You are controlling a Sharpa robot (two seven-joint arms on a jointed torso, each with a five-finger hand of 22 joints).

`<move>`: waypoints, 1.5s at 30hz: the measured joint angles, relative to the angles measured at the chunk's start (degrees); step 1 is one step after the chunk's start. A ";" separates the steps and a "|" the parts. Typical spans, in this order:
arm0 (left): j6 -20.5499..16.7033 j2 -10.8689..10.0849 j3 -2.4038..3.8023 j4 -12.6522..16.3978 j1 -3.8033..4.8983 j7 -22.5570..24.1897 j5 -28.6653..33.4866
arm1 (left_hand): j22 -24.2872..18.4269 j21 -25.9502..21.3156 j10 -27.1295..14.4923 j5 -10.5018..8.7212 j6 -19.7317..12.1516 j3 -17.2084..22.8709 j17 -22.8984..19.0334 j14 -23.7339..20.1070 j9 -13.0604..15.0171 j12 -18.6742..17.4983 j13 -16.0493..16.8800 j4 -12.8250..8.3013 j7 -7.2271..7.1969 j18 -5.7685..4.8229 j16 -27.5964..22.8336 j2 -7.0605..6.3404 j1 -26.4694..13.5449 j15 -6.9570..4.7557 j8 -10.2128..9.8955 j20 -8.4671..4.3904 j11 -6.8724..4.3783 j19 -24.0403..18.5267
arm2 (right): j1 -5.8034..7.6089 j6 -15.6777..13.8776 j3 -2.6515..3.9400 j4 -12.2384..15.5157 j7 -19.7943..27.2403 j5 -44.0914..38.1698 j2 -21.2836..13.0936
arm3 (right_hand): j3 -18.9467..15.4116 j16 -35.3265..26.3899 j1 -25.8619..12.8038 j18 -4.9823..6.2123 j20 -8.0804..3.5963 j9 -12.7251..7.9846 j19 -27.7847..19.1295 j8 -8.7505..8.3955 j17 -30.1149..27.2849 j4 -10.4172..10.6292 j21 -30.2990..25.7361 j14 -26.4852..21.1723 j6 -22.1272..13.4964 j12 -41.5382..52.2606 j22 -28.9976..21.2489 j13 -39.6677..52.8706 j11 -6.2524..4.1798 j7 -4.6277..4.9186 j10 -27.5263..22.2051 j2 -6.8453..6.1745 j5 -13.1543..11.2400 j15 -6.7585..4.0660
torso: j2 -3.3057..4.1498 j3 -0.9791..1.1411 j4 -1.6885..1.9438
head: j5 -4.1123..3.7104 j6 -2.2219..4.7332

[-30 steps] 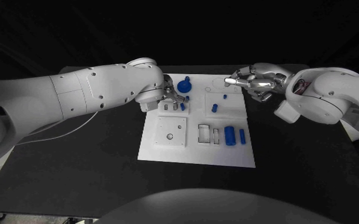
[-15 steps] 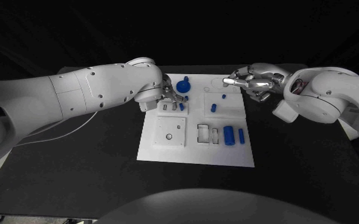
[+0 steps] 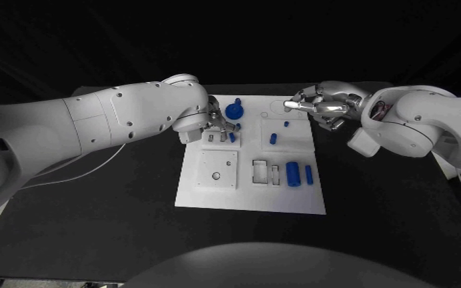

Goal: Assemble the parts on the task board

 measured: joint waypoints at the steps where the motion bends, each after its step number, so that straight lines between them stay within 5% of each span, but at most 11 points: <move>1: 0.01 0.02 0.00 -0.04 -0.03 0.00 0.01 | 0.00 0.00 0.00 0.00 0.00 0.03 0.00 -0.09 0.08 0.01 0.00 0.03 0.00 0.00 0.00 0.02 0.12 -0.08 0.00 0.00 0.00 0.00 | -0.02 0.01 0.00 -0.01 0.00 0.00 0.02 | 0.00 0.00 0.00 0.00 0.00 0.00 0.00 0.00 0.02 0.00 0.00 0.00 0.00 0.02 0.00 0.01 0.01 0.00 0.00 0.00 0.00 0.00 | -0.01 -0.01 0.02 | -0.03 0.00; 26: 0.50 0.90 -0.01 -1.10 -0.83 -0.01 0.15 | 0.08 -0.28 0.04 0.02 -0.43 1.37 -0.02 0.03 2.19 -0.05 0.04 -0.22 -0.43 0.01 0.00 -0.35 2.01 -0.36 0.23 -0.41 -0.03 0.00 | -0.18 0.27 -0.01 -0.22 -0.01 0.01 0.34 | 0.00 0.00 0.62 0.00 0.00 0.19 0.00 0.23 0.02 0.00 -0.56 0.00 0.00 -0.04 0.04 0.04 0.14 0.00 -0.09 0.16 0.22 0.01 | -0.08 -0.09 0.09 | -0.78 0.00; 40: 0.44 1.15 -0.01 -1.52 -0.91 -0.02 0.19 | 0.18 -0.28 -0.17 1.91 -0.45 2.81 -0.02 0.03 3.98 0.00 0.04 -0.19 -0.45 0.02 0.00 -0.73 3.78 -0.35 0.23 -0.41 -0.25 0.00 | -0.20 0.35 -0.01 -0.26 -0.02 0.02 0.36 | 0.00 0.00 0.61 0.00 0.00 0.33 0.00 0.46 0.01 0.00 -1.00 0.19 0.12 0.05 0.03 0.00 0.30 0.11 -0.12 0.16 0.21 0.20 | -0.14 -0.07 0.13 | -1.06 -0.01; 45: 0.41 1.30 0.00 -1.72 -0.94 -0.02 0.25 | 0.23 -0.28 -0.17 4.02 -0.64 4.14 -0.03 0.00 4.93 0.01 0.04 -0.16 -0.63 0.02 0.00 -1.26 4.88 -0.37 0.23 -0.41 -0.25 0.00 | -0.20 0.37 -0.01 -0.29 -0.02 0.03 0.42 | 0.00 0.00 0.60 0.00 0.00 0.36 0.00 0.45 0.01 0.00 -1.00 0.20 0.21 0.06 0.03 0.01 0.31 0.21 -0.13 0.15 0.21 0.20 | -0.15 -0.07 0.13 | -1.07 -0.01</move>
